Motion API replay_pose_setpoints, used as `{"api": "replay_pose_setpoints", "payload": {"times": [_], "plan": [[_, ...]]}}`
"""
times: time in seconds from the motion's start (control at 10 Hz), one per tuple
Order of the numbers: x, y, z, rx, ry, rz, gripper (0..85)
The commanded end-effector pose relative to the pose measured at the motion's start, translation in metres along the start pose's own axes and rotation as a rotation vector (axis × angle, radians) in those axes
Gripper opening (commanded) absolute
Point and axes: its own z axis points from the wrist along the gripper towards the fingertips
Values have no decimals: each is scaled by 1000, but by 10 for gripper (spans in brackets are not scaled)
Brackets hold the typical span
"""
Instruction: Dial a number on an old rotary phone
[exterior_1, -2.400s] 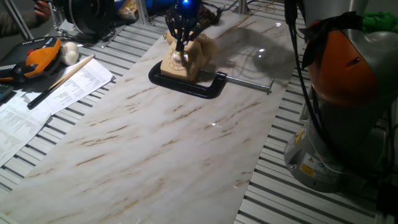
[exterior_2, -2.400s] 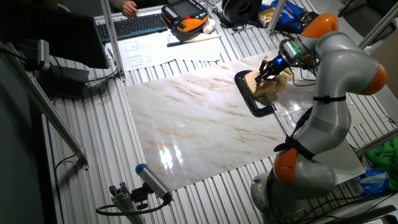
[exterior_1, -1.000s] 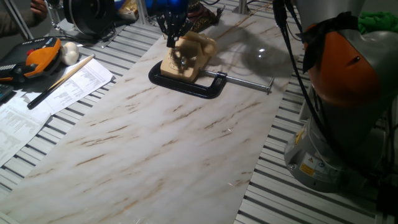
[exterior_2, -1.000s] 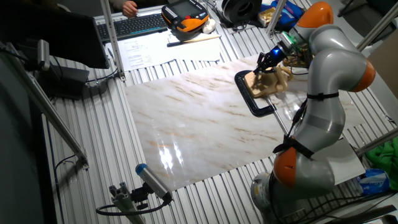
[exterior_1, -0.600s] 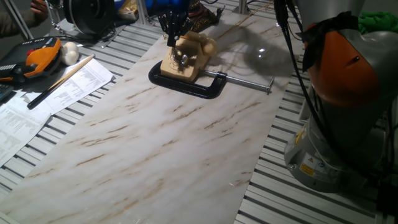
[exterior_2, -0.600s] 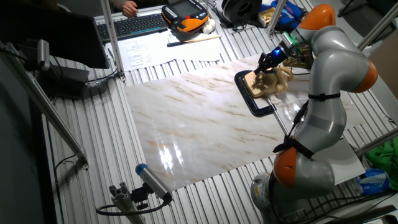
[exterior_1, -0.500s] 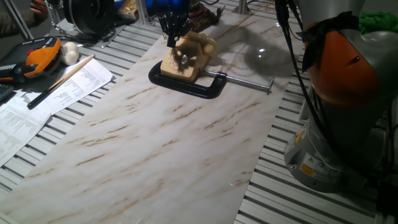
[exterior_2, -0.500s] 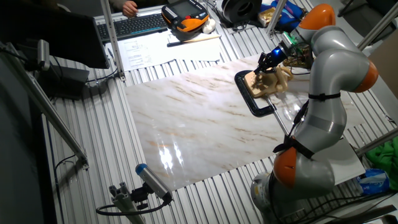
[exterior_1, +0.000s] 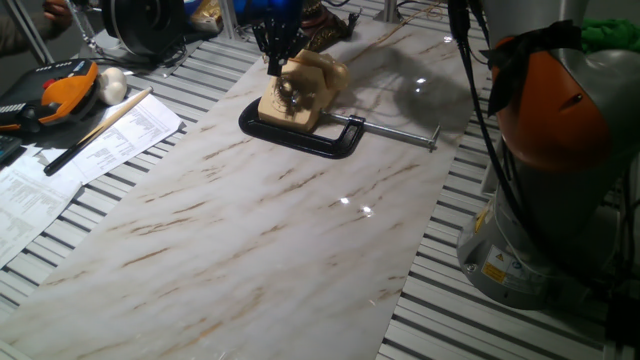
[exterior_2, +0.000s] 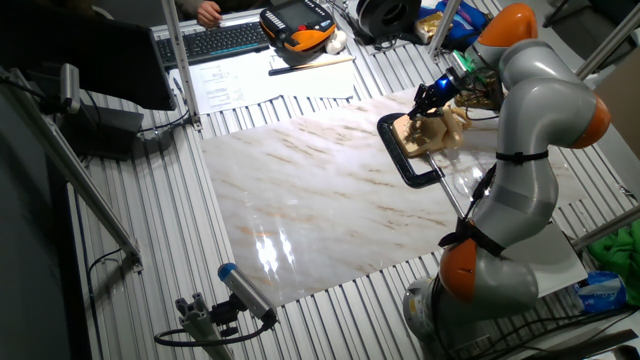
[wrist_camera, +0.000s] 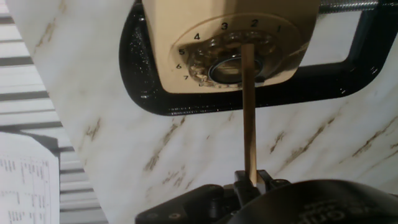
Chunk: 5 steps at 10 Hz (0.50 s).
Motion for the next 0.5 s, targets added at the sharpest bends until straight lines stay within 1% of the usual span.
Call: {"api": "replay_pose_setpoints", "payload": {"times": [0.0,0.1,0.2,0.4], "plan": [[0,0,0,-6,-26,12,0],[0,0,0,-9,-32,28,0],[0,0,0,-9,-27,35,0],[0,0,0,-6,-27,49,0]]}}
